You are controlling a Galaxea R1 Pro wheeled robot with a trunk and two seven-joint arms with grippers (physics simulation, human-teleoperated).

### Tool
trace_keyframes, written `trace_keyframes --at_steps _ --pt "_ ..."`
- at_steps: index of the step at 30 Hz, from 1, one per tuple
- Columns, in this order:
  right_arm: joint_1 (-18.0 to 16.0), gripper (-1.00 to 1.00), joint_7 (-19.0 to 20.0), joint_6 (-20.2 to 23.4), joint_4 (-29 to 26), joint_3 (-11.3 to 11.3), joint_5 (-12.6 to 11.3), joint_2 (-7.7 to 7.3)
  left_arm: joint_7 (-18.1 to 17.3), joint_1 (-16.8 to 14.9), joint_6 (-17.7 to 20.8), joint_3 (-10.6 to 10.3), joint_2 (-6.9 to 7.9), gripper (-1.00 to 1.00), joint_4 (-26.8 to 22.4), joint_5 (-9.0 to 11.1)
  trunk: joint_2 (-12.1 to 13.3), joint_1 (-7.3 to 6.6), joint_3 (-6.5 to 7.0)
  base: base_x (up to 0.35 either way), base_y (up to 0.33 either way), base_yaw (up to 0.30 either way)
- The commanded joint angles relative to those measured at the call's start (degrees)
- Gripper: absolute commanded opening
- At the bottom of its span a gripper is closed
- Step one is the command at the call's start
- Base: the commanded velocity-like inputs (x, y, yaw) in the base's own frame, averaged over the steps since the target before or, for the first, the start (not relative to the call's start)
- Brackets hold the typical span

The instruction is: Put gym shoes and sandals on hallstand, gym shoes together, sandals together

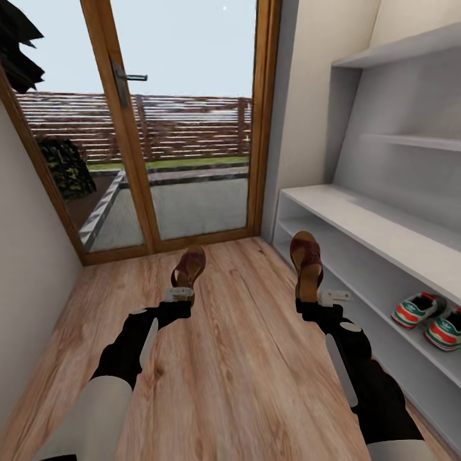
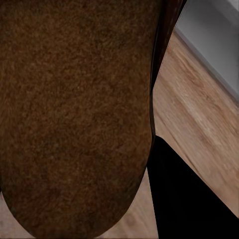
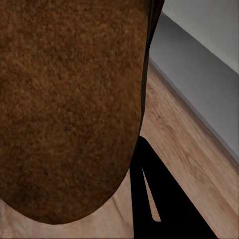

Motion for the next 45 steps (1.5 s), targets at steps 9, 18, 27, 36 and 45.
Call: trace_keyframes --at_steps 9,18,27,36,45 --pt "0.0 -1.0 -0.5 0.3 -0.1 0.0 -1.0 -0.07 -0.6 0.0 0.2 0.3 -0.09 -1.0 -0.1 -0.7 0.0 0.02 -0.05 0.347 0.117 -0.001" --pt "0.0 -1.0 -0.5 0.3 0.0 0.0 -1.2 -0.07 -0.6 0.0 0.2 0.3 -0.13 -1.0 -0.1 -0.7 0.0 0.02 -0.05 0.348 0.118 0.0" --pt "0.0 -1.0 -0.5 0.3 0.0 0.0 -1.1 -0.07 -0.6 0.0 0.2 0.3 -0.09 -1.0 -0.1 -0.7 0.0 0.02 0.1 0.343 0.134 -0.14" --pt "0.0 -1.0 -0.5 0.3 -0.1 0.0 -1.1 -0.07 -0.6 0.0 0.2 0.3 -0.08 -1.0 -0.1 -0.7 0.0 0.02 0.33 0.307 0.217 -0.241" --pt "0.0 -1.0 -0.5 0.3 -0.1 0.0 -1.1 -0.07 -0.6 0.0 0.2 0.3 -0.1 -1.0 -0.1 -0.7 0.0 0.02 0.56 0.269 0.254 -0.243"
